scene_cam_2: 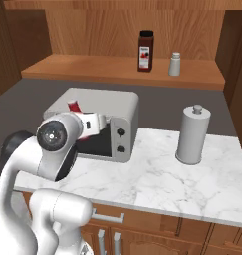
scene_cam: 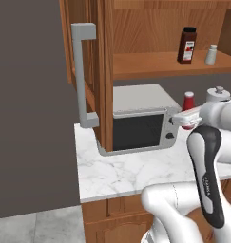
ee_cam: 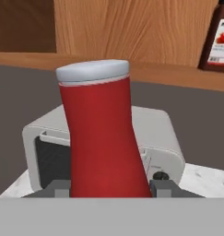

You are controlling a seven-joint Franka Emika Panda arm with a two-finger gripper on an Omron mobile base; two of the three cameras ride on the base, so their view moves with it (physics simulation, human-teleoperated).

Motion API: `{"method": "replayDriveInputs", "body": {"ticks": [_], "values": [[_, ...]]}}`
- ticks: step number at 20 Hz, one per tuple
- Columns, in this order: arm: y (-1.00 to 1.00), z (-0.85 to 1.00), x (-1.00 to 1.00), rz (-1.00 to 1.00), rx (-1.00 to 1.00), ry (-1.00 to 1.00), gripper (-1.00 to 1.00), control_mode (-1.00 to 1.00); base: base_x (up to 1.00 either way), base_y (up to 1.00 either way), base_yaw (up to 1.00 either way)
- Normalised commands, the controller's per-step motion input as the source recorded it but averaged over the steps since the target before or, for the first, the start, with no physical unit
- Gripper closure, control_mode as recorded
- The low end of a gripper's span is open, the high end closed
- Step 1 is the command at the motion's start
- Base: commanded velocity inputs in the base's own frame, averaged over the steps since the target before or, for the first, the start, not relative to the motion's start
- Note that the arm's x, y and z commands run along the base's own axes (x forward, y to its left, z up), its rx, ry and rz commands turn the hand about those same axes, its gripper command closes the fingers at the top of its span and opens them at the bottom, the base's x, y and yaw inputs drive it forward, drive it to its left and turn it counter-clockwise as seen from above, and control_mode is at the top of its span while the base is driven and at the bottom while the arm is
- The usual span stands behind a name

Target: Collect the paprika, ketchup, and shaker from the cabinet and place them next to the stove.

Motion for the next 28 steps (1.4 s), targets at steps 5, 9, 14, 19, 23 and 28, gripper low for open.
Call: {"method": "replayDriveInputs", "body": {"ticks": [5, 9, 14, 19, 23, 28], "values": [[-0.03, -0.11, -0.34, 0.01, -0.02, -0.02, 1.00, 1.00, -0.27, -0.07, 0.00], [0.00, 0.00, 0.00, 0.00, 0.00, 0.00, 1.00, 1.00, -0.73, -0.30, 0.00], [0.00, 0.00, 0.00, 0.00, 0.00, 0.00, 1.00, 1.00, -0.89, -0.52, -0.01], [0.00, 0.00, 0.00, 0.00, 0.00, 0.00, 1.00, 1.00, -0.47, -0.77, -0.06], [0.00, 0.00, 0.00, 0.00, 0.00, 0.00, 1.00, 1.00, -0.28, -0.83, -0.06], [0.00, 0.00, 0.00, 0.00, 0.00, 0.00, 1.00, 1.00, -0.06, -0.87, -0.03]]}}
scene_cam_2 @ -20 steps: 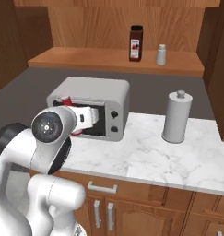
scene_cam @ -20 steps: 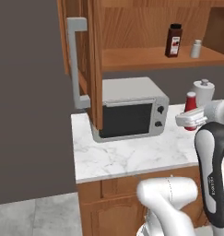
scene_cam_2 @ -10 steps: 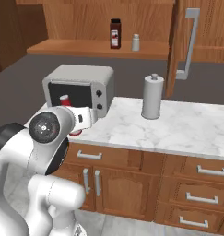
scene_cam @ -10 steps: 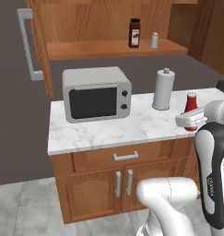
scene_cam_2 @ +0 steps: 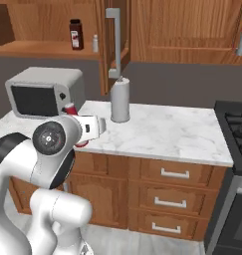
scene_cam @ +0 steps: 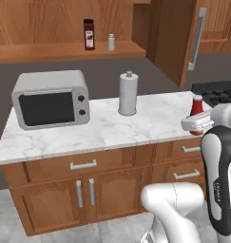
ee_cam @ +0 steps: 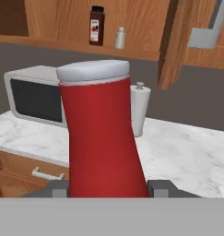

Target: Collect the paprika, ketchup, and shaker from the cabinet and place them next to the stove.

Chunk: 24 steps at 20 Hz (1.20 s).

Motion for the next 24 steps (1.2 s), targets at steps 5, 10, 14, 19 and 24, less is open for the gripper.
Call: {"method": "replayDriveInputs", "body": {"ticks": [5, 10, 14, 19, 24], "values": [[0.00, 0.00, 0.00, 0.00, 0.00, 0.00, 1.00, 1.00, -0.01, -0.93, 0.00], [0.00, 0.00, 0.00, 0.00, 0.00, 0.00, 1.00, 1.00, 0.14, -0.86, 0.00], [0.00, 0.00, 0.00, 0.00, 0.00, 0.00, 1.00, 1.00, 0.41, -0.73, 0.00], [0.00, 0.00, 0.00, 0.00, 0.00, 0.00, 1.00, 1.00, 0.56, -0.61, 0.00], [0.00, 0.00, 0.00, 0.00, 0.00, 0.00, 1.00, 1.00, 0.65, -0.39, 0.04]]}}
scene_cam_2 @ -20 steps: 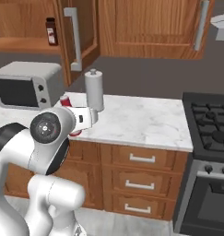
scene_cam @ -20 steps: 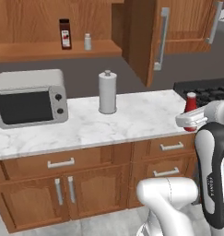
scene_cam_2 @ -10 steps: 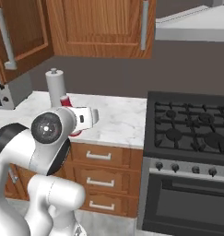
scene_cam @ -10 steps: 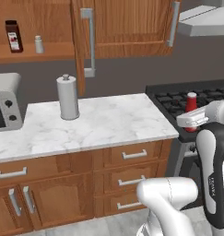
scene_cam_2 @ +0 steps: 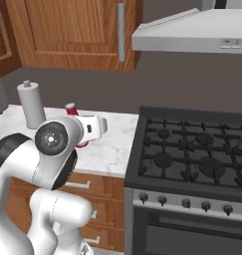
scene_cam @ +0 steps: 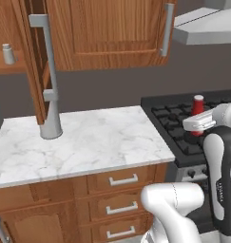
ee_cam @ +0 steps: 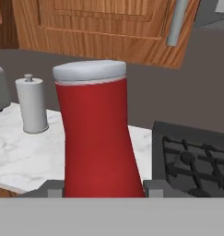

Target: Collect the paprika, ketchup, and shaker from the cabinet and place them next to the stove.

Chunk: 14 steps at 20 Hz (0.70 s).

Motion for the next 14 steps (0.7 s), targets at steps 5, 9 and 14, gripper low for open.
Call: {"method": "replayDriveInputs", "body": {"ticks": [5, 9, 14], "values": [[0.00, 0.00, 0.00, 0.00, 0.00, 0.00, 1.00, 1.00, 0.74, -0.24, 0.08], [0.00, 0.00, 0.00, 0.00, 0.00, 0.00, 1.00, 1.00, 0.78, -0.20, 0.09], [-0.12, -0.28, 0.50, 0.09, 0.06, -0.03, 1.00, -1.00, 0.32, -0.03, 0.05]]}}
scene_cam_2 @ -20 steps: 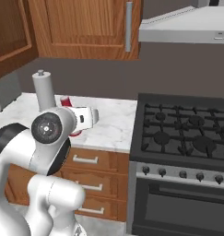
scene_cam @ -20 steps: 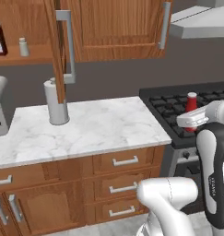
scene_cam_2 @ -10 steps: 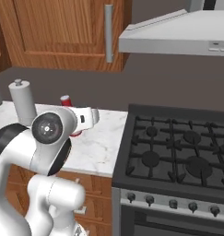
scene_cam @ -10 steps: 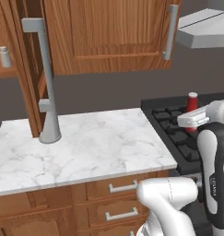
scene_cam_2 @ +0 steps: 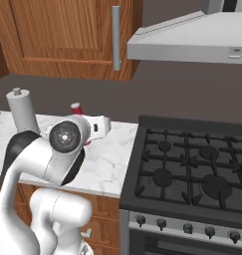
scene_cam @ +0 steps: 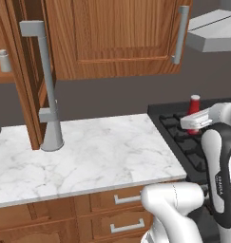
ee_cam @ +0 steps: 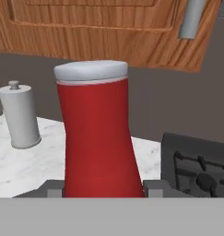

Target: Collect the paprika, ketchup, and shaker from the cabinet and place them next to the stove.

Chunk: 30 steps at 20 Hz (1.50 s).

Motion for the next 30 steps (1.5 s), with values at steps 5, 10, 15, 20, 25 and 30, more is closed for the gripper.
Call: {"method": "replayDriveInputs", "body": {"ticks": [5, 10, 15, 20, 25, 30], "values": [[-0.23, -0.59, 0.92, 0.16, 0.09, -0.01, 1.00, -1.00, 0.00, 0.00, 0.00], [-0.07, -0.65, 0.92, 0.18, 0.04, -0.01, 1.00, -1.00, 0.00, 0.00, 0.00], [0.00, -0.57, 0.80, 0.20, 0.00, -0.03, 1.00, -1.00, 0.00, 0.00, 0.00], [-0.02, -0.47, 0.61, 0.17, 0.00, -0.14, 1.00, -1.00, 0.00, 0.00, 0.00], [-0.28, -0.18, 0.52, 0.14, 0.00, -0.04, 1.00, -1.00, 0.00, 0.00, 0.00], [-0.15, -0.10, 0.51, 0.08, -0.03, 0.05, 1.00, -1.00, 0.00, 0.00, 0.00]]}}
